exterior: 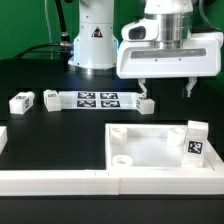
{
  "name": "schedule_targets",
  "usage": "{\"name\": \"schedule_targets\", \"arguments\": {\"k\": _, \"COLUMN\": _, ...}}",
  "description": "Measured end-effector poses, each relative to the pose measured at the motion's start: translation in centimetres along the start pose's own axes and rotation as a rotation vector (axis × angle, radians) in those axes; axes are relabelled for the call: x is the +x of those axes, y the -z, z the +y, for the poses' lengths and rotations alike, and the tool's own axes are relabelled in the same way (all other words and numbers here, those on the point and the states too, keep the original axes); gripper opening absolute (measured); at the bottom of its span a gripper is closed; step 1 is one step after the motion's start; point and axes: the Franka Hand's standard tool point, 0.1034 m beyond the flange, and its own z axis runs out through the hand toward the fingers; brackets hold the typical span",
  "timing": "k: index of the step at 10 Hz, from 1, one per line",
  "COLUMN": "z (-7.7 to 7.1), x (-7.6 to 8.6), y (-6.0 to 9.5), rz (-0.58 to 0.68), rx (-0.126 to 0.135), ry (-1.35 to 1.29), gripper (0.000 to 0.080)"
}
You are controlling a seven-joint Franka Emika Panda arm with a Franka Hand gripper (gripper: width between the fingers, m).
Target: Assemble square table
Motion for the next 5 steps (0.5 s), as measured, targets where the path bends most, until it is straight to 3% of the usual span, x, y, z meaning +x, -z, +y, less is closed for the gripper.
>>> {"name": "schedule_targets", "arguments": {"k": 4, "z": 0.5, "x": -0.1, "y": -0.2, "rz": -0.007, "rx": -0.018, "ry": 0.248, "gripper": 0.0649}}
{"name": "schedule_targets", "arguments": {"k": 5, "z": 0.6, "x": -1.8, "y": -1.0, "rz": -0.043, "rx": -0.022, "ry": 0.256, "gripper": 0.0649}}
